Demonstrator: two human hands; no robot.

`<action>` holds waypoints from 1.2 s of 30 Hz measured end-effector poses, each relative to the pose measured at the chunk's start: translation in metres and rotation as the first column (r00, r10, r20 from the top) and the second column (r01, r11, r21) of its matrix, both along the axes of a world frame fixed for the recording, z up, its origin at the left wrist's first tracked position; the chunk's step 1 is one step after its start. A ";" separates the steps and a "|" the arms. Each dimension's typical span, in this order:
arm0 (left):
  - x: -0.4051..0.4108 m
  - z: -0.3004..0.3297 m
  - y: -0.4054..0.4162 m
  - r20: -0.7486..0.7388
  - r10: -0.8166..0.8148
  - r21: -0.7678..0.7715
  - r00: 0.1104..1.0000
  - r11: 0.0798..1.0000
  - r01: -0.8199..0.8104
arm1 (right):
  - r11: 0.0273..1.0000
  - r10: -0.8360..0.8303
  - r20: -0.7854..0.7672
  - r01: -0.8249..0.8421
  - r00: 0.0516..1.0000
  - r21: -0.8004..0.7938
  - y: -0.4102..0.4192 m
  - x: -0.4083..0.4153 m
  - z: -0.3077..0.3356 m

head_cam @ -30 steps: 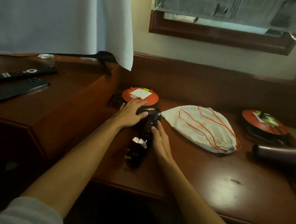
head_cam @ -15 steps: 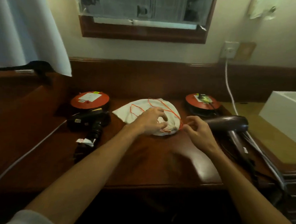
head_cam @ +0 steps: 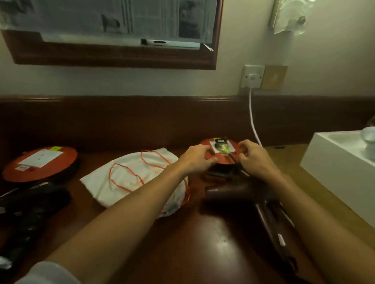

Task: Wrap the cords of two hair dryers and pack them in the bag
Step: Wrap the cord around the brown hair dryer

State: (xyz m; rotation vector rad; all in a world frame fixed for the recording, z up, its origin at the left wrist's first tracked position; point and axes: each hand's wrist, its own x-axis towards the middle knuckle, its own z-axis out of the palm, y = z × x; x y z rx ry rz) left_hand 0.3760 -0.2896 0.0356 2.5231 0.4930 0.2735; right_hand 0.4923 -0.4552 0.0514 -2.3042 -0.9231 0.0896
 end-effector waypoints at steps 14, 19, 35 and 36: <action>0.087 -0.104 0.048 0.143 0.033 -0.061 0.989 0.998 -0.025 | 0.889 0.141 0.011 -0.121 0.990 -0.442 0.085 0.123 -0.045; 0.086 -0.106 0.049 0.116 0.033 -0.018 0.993 0.999 -0.031 | 0.896 0.111 -0.105 -0.145 0.988 -0.419 0.085 0.134 -0.049; 0.080 -0.088 0.048 -0.031 0.006 0.004 1.000 1.000 -0.006 | 0.956 0.021 -0.106 -0.051 0.994 -0.288 0.099 0.115 -0.034; 0.079 -0.087 0.049 -0.038 0.005 0.001 0.999 1.000 -0.005 | 0.964 -0.002 -0.090 -0.022 0.996 -0.264 0.103 0.110 -0.033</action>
